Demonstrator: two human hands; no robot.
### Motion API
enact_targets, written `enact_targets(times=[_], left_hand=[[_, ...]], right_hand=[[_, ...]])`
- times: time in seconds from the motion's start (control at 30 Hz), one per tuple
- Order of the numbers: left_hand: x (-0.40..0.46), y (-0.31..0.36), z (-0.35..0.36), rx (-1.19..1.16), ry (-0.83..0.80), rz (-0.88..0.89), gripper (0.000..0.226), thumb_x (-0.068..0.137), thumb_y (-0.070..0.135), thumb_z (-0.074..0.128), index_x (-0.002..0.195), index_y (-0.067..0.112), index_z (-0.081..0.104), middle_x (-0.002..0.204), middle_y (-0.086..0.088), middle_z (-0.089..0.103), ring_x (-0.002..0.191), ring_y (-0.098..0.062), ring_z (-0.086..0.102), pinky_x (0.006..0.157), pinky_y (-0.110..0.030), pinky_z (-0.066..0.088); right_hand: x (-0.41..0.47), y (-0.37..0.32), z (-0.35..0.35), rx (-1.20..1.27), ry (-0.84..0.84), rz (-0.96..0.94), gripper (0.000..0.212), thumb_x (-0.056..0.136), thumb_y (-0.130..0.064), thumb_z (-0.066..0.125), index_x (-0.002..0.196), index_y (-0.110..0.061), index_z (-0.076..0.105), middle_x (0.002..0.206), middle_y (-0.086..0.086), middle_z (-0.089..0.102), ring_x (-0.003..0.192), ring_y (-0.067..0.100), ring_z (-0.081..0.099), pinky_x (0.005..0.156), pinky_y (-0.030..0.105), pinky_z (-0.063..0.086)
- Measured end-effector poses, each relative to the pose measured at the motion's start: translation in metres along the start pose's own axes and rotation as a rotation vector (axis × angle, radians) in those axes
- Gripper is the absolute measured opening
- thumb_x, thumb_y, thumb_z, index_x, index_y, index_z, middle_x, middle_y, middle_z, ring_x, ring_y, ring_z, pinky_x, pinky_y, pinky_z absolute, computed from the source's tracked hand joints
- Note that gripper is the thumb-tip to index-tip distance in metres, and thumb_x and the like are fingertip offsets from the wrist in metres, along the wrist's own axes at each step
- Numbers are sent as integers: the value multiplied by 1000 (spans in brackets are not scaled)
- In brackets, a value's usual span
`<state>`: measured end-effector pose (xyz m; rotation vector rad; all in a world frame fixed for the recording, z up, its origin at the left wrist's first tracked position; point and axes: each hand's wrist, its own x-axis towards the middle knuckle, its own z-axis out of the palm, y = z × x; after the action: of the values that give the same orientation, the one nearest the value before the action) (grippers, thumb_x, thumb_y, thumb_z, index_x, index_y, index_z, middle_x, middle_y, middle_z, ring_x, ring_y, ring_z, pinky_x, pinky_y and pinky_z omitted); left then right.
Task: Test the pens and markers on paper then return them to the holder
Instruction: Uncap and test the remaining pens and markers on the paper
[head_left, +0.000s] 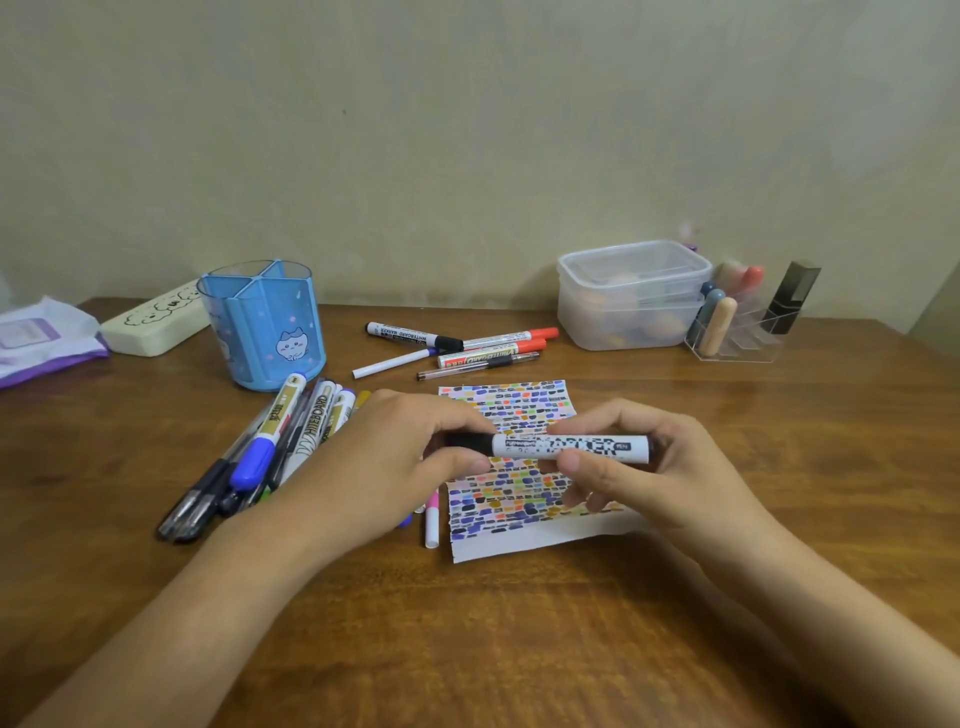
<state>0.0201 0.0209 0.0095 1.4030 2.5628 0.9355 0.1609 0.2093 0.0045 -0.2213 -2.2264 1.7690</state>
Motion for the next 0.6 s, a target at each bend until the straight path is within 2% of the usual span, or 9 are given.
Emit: enact_targets(times=[0.07, 0.2, 0.33, 0.47, 0.6], left_hand=[[0, 1, -1, 16, -25, -3, 22, 89, 32, 69, 111, 36, 72, 94, 24, 68, 95, 5, 56, 80, -22, 48], [0, 1, 0, 2, 7, 0, 19, 88, 27, 72, 106, 32, 75, 90, 20, 70, 92, 4, 59, 77, -24, 50], [-1, 0, 4, -19, 25, -23, 17, 87, 26, 73, 102, 34, 75, 88, 22, 69, 94, -4, 58, 84, -38, 50], [-2, 5, 8, -36, 71, 6, 12, 87, 20, 74, 94, 30, 76, 81, 15, 70, 84, -2, 59, 75, -36, 51], [-1, 5, 0, 1, 88, 48, 20, 84, 30, 75, 103, 38, 74, 88, 22, 69, 89, 2, 59, 77, -30, 51]], right_hand=[[0, 3, 1, -15, -8, -6, 17, 76, -27, 80, 92, -21, 77, 89, 6, 78, 72, 19, 72, 63, 24, 54], [0, 5, 2, -43, -2, -33, 17, 76, -28, 80, 92, -22, 77, 88, 6, 78, 71, 16, 72, 64, 24, 53], [1, 7, 3, -42, 11, -49, 16, 77, -31, 79, 91, -24, 76, 88, 7, 79, 72, 17, 73, 65, 26, 53], [0, 8, 3, 4, 33, -42, 22, 78, -33, 75, 86, -13, 74, 80, 10, 78, 70, 20, 73, 65, 30, 53], [3, 6, 6, 52, 7, -2, 28, 75, -40, 74, 87, -14, 70, 78, 10, 77, 69, 18, 72, 62, 26, 50]])
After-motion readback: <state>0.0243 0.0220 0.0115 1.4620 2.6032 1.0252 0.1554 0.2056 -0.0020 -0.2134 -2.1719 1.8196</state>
